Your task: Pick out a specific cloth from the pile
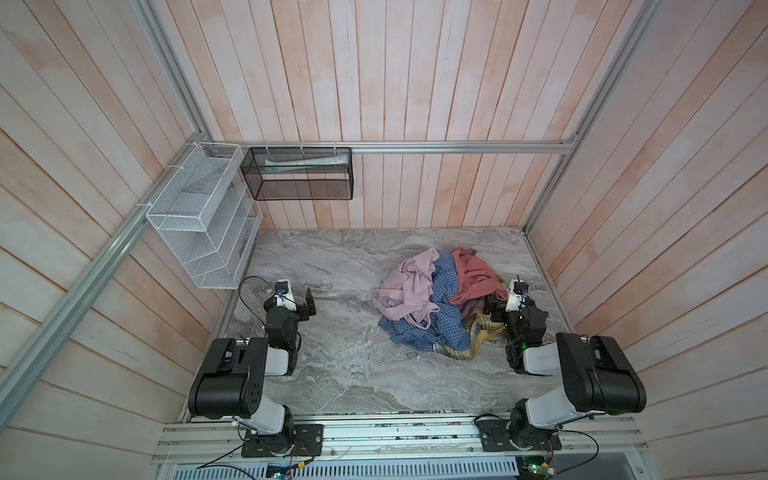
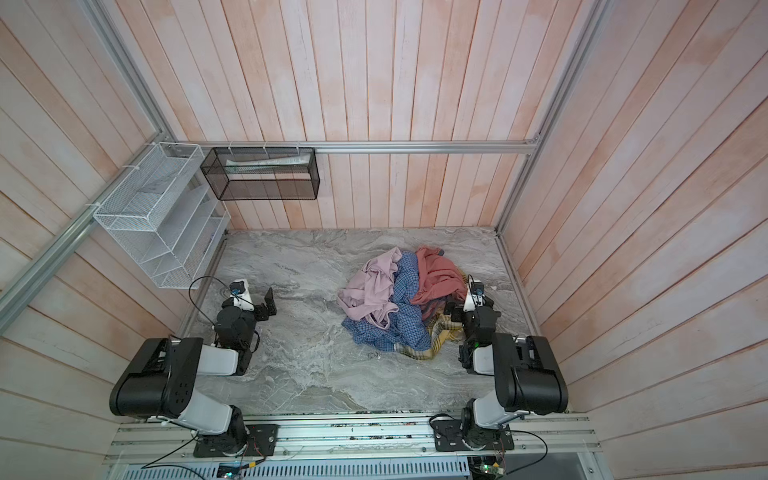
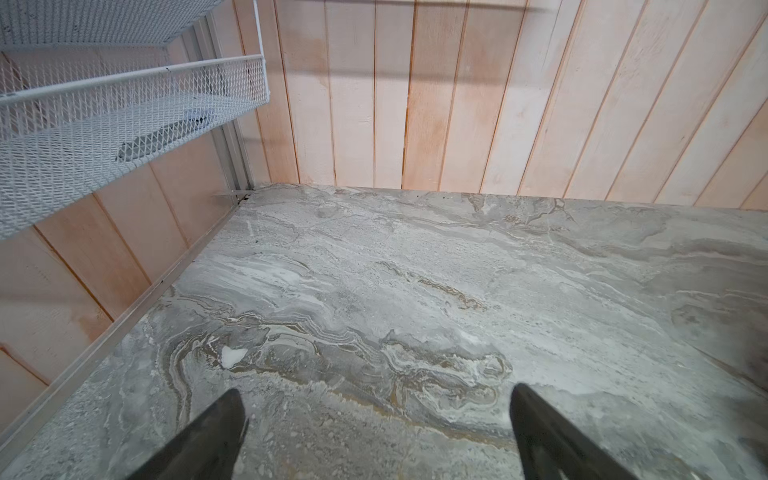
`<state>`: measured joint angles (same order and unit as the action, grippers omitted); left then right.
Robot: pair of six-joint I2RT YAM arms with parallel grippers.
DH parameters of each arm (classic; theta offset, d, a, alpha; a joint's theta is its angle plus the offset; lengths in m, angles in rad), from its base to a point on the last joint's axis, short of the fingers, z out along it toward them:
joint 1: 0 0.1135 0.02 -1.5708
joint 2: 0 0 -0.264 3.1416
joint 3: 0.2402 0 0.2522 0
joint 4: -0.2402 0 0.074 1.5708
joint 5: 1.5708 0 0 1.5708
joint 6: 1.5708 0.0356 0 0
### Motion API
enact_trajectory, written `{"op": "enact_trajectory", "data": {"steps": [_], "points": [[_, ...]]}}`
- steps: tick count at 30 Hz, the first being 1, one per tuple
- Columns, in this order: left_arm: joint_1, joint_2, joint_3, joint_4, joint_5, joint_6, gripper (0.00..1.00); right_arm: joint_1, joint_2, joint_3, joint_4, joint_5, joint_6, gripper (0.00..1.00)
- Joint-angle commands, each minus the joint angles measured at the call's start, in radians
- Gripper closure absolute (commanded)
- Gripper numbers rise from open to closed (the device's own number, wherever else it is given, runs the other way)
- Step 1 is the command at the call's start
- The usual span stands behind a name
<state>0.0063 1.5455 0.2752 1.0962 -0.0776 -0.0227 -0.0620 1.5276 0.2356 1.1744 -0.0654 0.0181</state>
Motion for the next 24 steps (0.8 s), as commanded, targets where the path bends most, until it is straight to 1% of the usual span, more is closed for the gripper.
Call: {"op": "enact_trajectory", "data": {"steps": [1, 24], "points": [[0.003, -0.006, 0.015, 0.007, 0.018, -0.006, 0.00, -0.004, -0.011, 0.015, 0.012, 0.000, 0.004, 0.02], [0.004, -0.005, 0.018, 0.001, 0.021, -0.007, 0.00, -0.004, -0.011, 0.016, 0.013, -0.001, 0.003, 0.02]]}}
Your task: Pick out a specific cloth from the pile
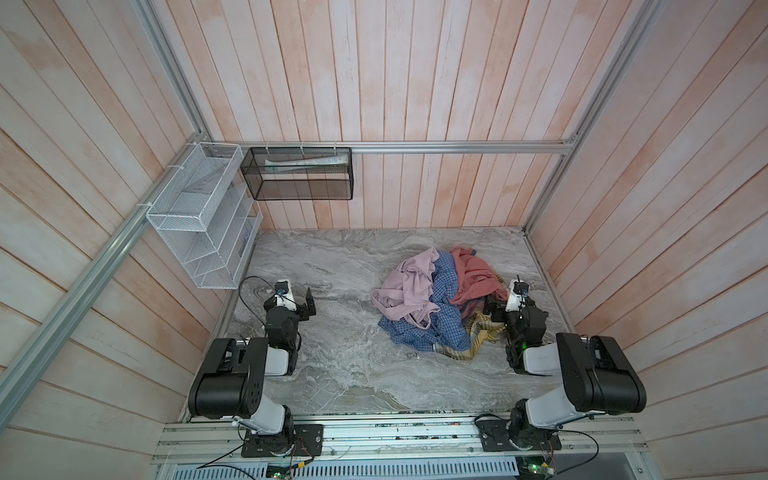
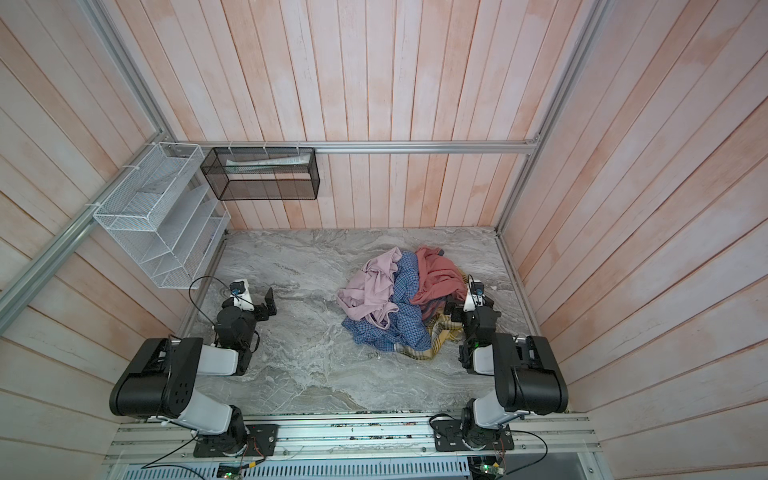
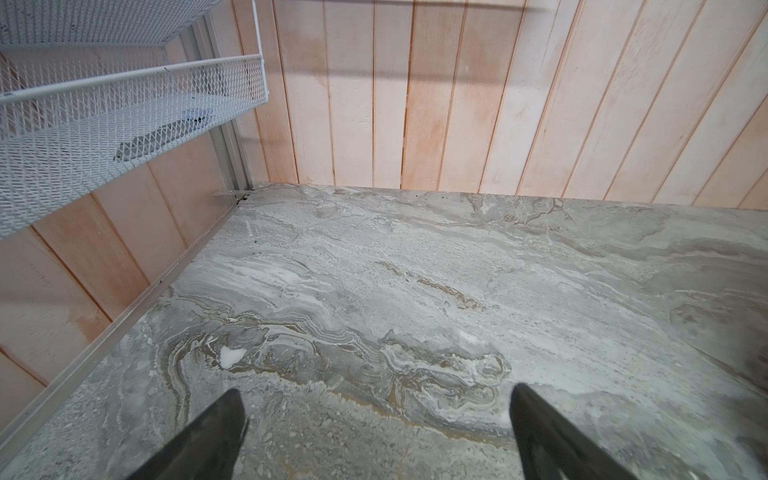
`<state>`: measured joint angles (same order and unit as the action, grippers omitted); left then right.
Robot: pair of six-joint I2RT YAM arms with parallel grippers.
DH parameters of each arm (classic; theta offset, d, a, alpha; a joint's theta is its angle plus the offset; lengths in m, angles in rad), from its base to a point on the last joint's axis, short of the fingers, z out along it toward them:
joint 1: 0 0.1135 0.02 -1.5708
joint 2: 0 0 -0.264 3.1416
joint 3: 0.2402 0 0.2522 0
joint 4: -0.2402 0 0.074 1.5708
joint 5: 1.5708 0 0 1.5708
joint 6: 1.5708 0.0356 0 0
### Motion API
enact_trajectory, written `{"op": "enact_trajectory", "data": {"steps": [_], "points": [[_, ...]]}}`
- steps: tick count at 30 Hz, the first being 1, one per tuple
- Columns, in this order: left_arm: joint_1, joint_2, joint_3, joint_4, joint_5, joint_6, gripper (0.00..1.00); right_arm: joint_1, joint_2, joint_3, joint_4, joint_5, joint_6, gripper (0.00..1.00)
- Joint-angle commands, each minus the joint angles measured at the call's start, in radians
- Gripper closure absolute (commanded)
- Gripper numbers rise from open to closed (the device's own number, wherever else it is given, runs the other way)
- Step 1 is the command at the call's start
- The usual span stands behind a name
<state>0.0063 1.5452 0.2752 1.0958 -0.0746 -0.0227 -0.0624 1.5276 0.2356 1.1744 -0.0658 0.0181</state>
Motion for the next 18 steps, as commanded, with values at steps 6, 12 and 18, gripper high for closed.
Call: {"op": "enact_trajectory", "data": {"steps": [6, 12, 18], "points": [[0.004, -0.007, 0.016, 0.003, 0.017, -0.008, 0.00, -0.004, -0.015, 0.015, 0.016, 0.032, 0.019, 0.02], [0.004, -0.031, 0.042, -0.050, 0.000, -0.016, 0.00, -0.010, -0.131, 0.041, -0.127, 0.159, 0.097, 0.02], [-0.016, -0.165, 0.206, -0.463, -0.050, -0.046, 0.00, -0.037, -0.322, 0.169, -0.623, 0.133, 0.222, 0.02]]}}
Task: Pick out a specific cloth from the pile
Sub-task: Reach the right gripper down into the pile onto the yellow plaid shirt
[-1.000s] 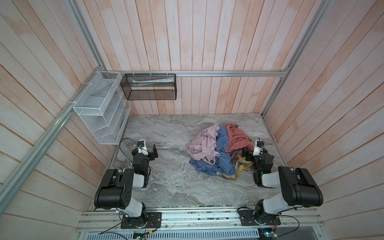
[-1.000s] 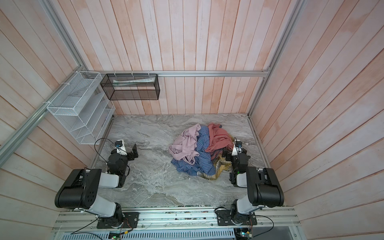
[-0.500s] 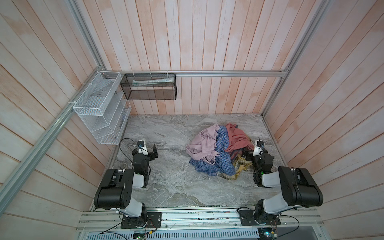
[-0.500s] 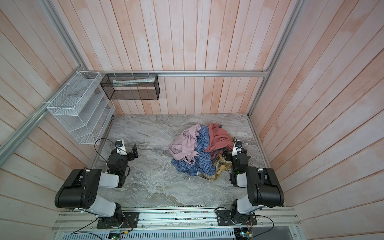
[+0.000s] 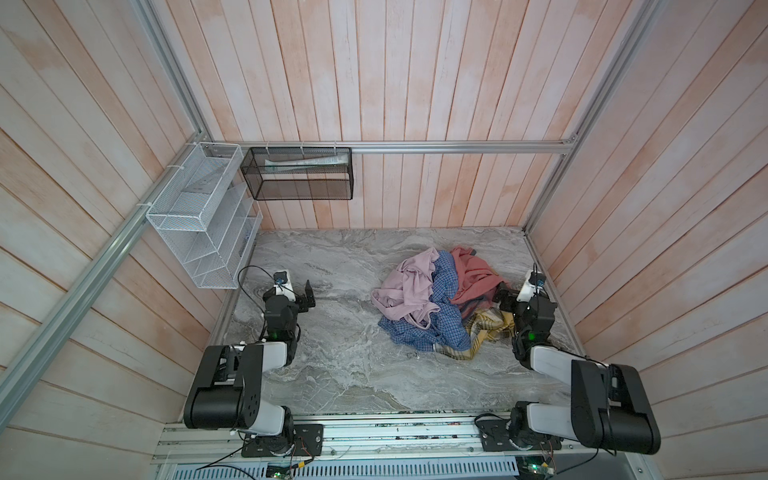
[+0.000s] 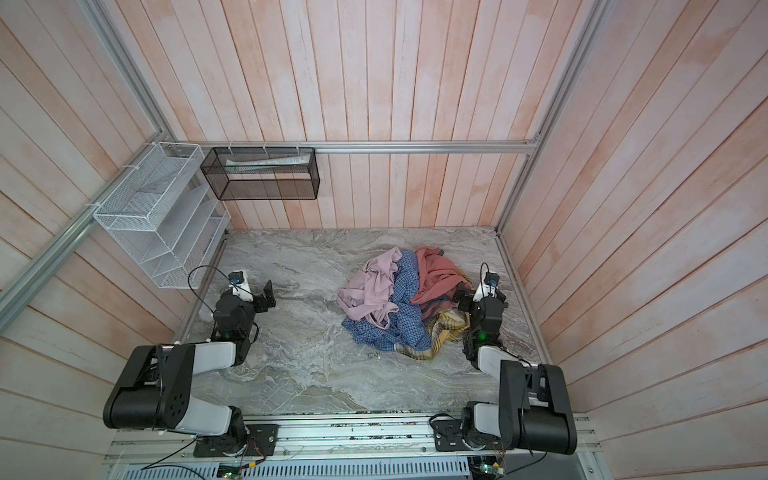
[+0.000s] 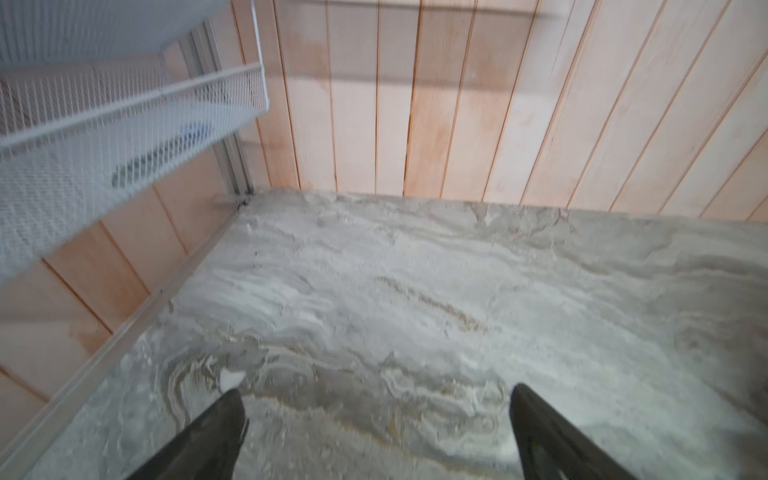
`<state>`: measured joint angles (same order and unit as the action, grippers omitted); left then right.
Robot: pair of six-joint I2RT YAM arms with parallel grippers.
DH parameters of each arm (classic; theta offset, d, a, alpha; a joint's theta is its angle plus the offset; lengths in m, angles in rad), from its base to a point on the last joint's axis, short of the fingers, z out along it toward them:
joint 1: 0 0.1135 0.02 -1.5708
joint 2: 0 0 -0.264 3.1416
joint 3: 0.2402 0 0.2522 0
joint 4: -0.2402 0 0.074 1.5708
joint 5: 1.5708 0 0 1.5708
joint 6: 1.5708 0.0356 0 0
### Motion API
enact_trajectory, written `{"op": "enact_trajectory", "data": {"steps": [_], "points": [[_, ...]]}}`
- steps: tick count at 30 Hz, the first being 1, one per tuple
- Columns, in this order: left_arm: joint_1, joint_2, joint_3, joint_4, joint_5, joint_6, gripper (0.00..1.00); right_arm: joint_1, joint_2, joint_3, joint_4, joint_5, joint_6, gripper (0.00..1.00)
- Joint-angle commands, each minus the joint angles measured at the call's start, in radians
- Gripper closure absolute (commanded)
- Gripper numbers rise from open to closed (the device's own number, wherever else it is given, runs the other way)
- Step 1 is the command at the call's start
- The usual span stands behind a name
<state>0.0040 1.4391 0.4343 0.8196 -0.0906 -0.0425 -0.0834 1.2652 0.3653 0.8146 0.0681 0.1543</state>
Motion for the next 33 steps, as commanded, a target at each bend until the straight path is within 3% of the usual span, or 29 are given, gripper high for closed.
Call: {"op": "enact_trajectory", "data": {"steps": [1, 9, 12, 15, 22, 29, 33], "points": [[-0.029, -0.083, 0.044, -0.205, -0.052, -0.028, 0.00, -0.021, -0.080, 0.046, -0.308, -0.026, 0.109, 0.02], [-0.146, -0.246, 0.056, -0.329, -0.064, -0.167, 0.00, -0.033, -0.232, 0.052, -0.617, -0.126, 0.236, 0.08], [-0.208, -0.262, 0.063, -0.347, -0.031, -0.217, 0.00, -0.032, -0.262, 0.030, -0.701, -0.166, 0.306, 0.12], [-0.301, -0.244, 0.058, -0.334, -0.068, -0.228, 0.00, -0.031, -0.294, 0.013, -0.763, -0.160, 0.371, 0.14], [-0.409, -0.182, 0.063, -0.333, -0.102, -0.236, 0.00, -0.032, -0.334, 0.153, -0.971, -0.085, 0.322, 0.15], [-0.420, -0.229, 0.031, -0.331, -0.134, -0.216, 0.00, -0.033, -0.351, 0.279, -1.077, -0.065, 0.289, 0.15], [-0.420, -0.263, 0.007, -0.353, -0.144, -0.213, 0.00, -0.004, -0.385, 0.279, -1.094, -0.113, 0.307, 0.18]]}}
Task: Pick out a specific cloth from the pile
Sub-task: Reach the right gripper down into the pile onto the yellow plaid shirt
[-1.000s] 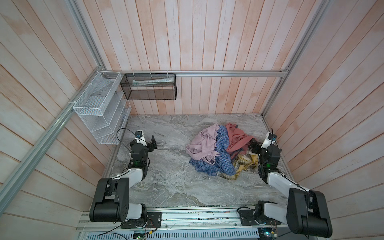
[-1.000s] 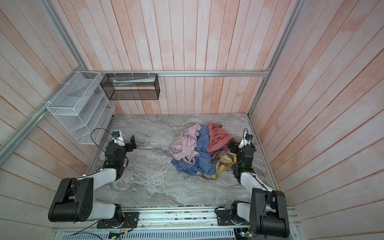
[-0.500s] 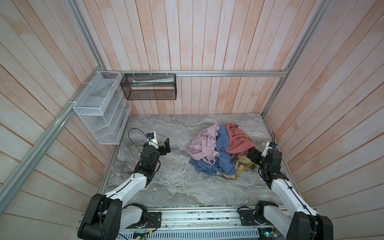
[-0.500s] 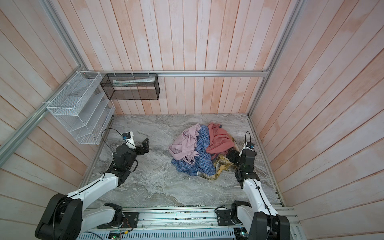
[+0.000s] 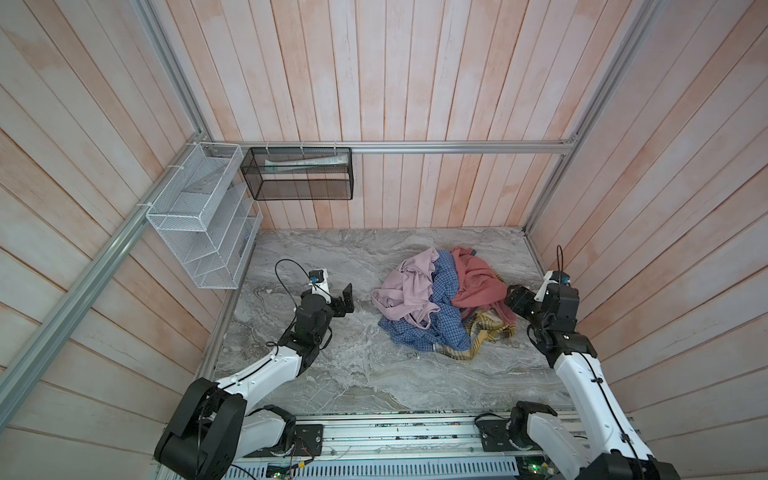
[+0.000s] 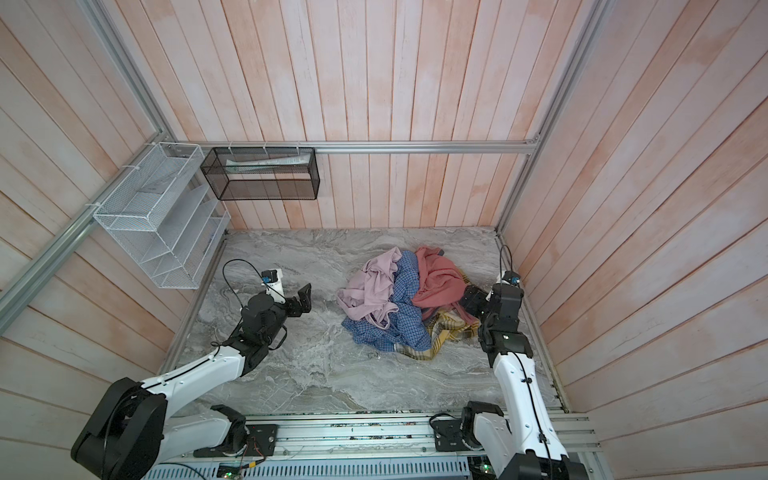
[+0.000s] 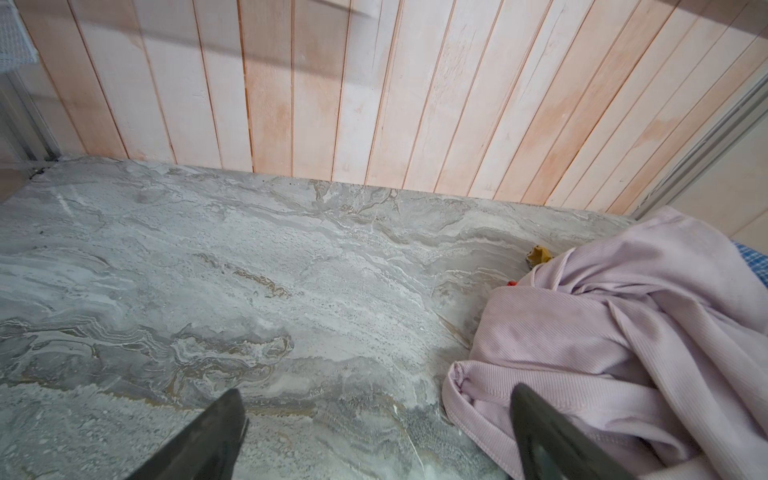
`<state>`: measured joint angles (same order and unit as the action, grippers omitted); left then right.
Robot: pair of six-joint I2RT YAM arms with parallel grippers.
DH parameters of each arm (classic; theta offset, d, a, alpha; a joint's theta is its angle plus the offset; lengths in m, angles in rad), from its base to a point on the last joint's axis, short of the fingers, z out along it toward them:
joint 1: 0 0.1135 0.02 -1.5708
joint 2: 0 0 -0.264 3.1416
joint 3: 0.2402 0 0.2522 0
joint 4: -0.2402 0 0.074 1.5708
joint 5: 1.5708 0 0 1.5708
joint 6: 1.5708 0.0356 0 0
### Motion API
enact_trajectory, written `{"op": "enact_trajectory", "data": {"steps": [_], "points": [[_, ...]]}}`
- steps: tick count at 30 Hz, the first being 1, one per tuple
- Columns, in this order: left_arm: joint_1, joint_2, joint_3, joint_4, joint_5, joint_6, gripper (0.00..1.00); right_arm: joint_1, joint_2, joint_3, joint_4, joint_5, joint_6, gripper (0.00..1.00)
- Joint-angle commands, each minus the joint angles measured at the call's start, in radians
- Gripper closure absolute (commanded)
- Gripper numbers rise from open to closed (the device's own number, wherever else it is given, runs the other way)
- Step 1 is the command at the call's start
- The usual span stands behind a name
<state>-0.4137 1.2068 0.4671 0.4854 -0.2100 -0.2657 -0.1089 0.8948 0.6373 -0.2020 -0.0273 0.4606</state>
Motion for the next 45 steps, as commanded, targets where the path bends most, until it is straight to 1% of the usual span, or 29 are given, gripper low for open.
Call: {"op": "enact_trajectory", "data": {"steps": [1, 3, 5, 8, 11, 16, 21, 25, 29, 35, 37, 39, 40, 41, 44, 45], "points": [[-0.002, -0.041, -0.035, -0.019, -0.027, 0.005, 0.00, 0.043, -0.016, 0.007, -0.094, -0.003, 0.010, 0.18], [-0.002, -0.060, -0.054, -0.021, -0.035, -0.007, 0.00, 0.120, -0.016, 0.004, -0.133, 0.074, 0.031, 0.18], [-0.002, -0.081, -0.070, -0.022, -0.033, -0.015, 0.00, 0.220, -0.017, -0.003, -0.167, 0.161, 0.075, 0.18], [-0.002, -0.104, -0.085, -0.027, -0.026, -0.023, 0.00, 0.333, -0.017, -0.039, -0.175, 0.188, 0.185, 0.20], [-0.004, -0.119, -0.098, -0.038, -0.030, -0.029, 0.00, 0.402, 0.006, -0.089, -0.174, 0.229, 0.254, 0.22], [-0.004, -0.158, -0.126, -0.052, -0.041, -0.042, 0.00, 0.403, 0.066, -0.149, -0.130, 0.243, 0.274, 0.22], [-0.004, -0.194, -0.148, -0.071, -0.052, -0.058, 0.00, 0.355, 0.166, -0.162, -0.092, 0.258, 0.244, 0.22], [-0.004, -0.201, -0.149, -0.083, -0.055, -0.067, 0.00, 0.312, 0.225, -0.143, -0.037, 0.281, 0.184, 0.22], [-0.004, -0.194, -0.142, -0.090, -0.051, -0.076, 0.00, 0.266, 0.313, -0.128, 0.007, 0.233, 0.158, 0.23], [-0.005, -0.196, -0.134, -0.101, -0.060, -0.081, 0.00, 0.259, 0.425, -0.108, 0.043, 0.187, 0.118, 0.26], [-0.006, -0.194, -0.130, -0.105, -0.062, -0.079, 0.00, 0.259, 0.453, -0.106, 0.062, 0.170, 0.113, 0.30], [-0.007, -0.191, -0.127, -0.108, -0.062, -0.081, 0.00, 0.259, 0.469, -0.104, 0.080, 0.145, 0.113, 0.37], [-0.007, -0.190, -0.127, -0.110, -0.062, -0.080, 0.00, 0.259, 0.470, -0.106, 0.088, 0.140, 0.113, 0.43], [-0.008, -0.190, -0.125, -0.111, -0.060, -0.081, 0.00, 0.259, 0.466, -0.110, 0.099, 0.140, 0.114, 0.50], [-0.009, -0.188, -0.121, -0.114, -0.062, -0.078, 0.00, 0.259, 0.427, -0.118, 0.112, 0.152, 0.121, 0.76], [-0.010, -0.187, -0.120, -0.114, -0.062, -0.079, 0.00, 0.259, 0.410, -0.119, 0.110, 0.154, 0.123, 0.82]]}}
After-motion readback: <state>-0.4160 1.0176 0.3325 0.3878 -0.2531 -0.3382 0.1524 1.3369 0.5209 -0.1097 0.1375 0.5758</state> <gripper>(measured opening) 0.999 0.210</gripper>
